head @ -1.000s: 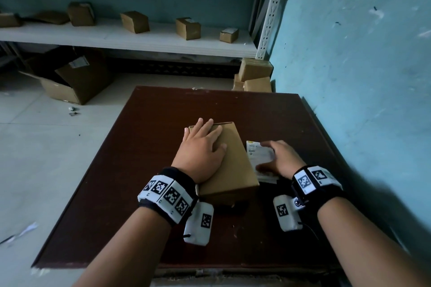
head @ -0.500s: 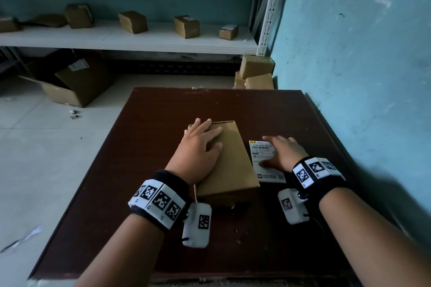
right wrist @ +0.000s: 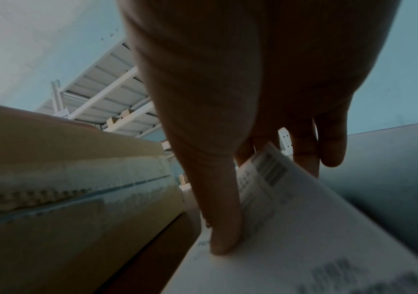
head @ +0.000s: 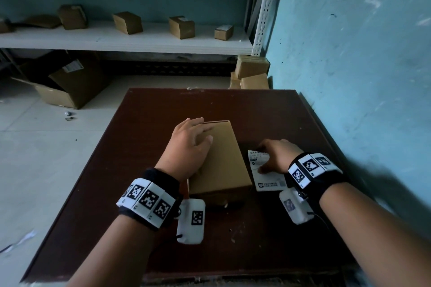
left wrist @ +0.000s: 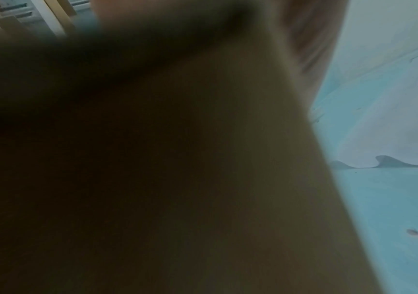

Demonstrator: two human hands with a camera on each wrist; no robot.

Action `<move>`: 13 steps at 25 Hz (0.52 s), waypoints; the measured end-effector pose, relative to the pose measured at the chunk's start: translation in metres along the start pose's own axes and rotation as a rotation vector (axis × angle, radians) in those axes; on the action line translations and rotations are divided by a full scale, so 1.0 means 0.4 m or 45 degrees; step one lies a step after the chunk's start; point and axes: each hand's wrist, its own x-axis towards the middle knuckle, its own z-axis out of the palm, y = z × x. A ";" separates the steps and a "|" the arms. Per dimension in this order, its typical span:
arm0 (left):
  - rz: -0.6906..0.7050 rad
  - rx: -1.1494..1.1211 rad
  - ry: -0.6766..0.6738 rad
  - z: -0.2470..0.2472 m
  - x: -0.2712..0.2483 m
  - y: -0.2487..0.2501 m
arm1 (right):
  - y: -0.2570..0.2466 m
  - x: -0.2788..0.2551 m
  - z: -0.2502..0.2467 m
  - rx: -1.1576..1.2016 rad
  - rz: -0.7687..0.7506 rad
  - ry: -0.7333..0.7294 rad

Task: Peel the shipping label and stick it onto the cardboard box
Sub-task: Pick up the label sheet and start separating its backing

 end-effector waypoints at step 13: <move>0.053 0.171 -0.135 0.027 0.011 -0.021 | -0.015 -0.137 -0.209 1.003 -0.223 0.293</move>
